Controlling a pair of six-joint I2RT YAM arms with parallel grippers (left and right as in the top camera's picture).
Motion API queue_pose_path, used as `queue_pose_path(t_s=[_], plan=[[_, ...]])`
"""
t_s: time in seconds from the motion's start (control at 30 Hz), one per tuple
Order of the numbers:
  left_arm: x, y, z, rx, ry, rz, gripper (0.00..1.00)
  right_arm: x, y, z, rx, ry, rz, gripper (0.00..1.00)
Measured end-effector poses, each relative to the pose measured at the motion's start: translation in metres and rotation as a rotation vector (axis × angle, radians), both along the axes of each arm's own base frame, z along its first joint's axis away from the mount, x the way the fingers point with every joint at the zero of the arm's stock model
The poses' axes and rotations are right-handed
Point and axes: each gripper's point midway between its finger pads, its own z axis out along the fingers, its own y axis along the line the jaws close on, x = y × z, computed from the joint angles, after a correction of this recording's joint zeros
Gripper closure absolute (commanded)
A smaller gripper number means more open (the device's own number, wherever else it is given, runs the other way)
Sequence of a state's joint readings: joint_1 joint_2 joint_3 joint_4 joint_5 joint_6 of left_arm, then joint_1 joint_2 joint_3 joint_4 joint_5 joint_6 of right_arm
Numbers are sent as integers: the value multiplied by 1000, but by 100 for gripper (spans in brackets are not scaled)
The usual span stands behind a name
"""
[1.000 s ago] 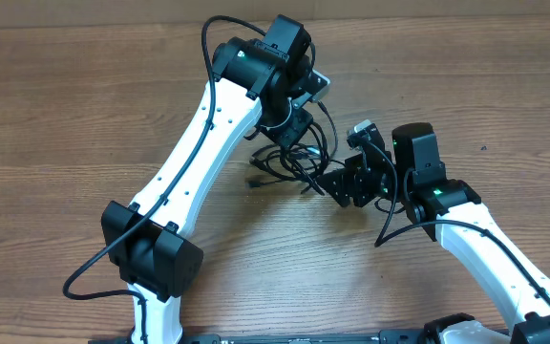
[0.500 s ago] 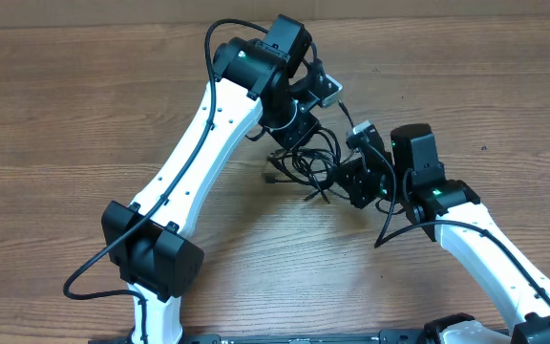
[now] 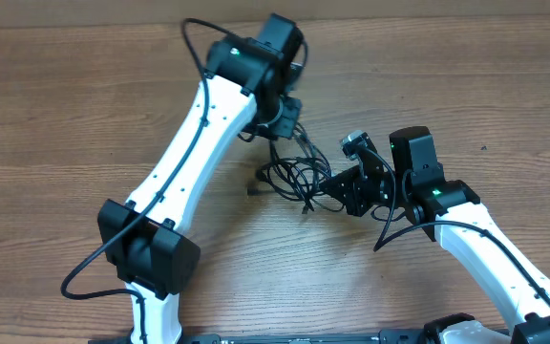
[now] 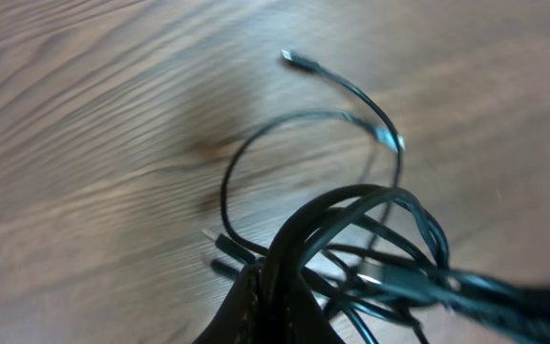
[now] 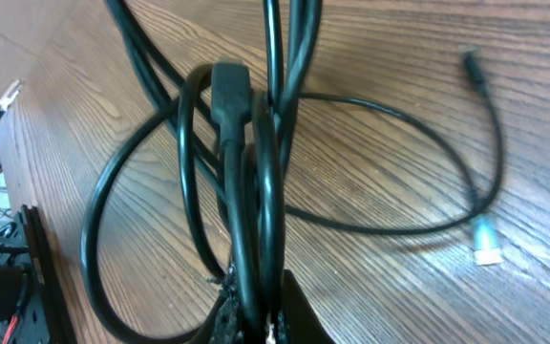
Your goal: Untangle cables
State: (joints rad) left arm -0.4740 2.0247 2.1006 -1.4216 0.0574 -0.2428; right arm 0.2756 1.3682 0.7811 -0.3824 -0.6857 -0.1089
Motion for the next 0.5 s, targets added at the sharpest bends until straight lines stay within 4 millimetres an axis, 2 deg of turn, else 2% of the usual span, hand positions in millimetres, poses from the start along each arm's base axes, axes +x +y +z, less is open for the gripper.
queue_pose_path(t_s=[0.13,0.37,0.5], plan=[[7,20,-1,16,11,134,95,4,3,6,25,-20,0,96],[8,33,-2,51,15,249,96,9,4,11,52,-11,-33,96],[8,41,-2,65,20,326,96,15,-4,11,67,15,-77,96]])
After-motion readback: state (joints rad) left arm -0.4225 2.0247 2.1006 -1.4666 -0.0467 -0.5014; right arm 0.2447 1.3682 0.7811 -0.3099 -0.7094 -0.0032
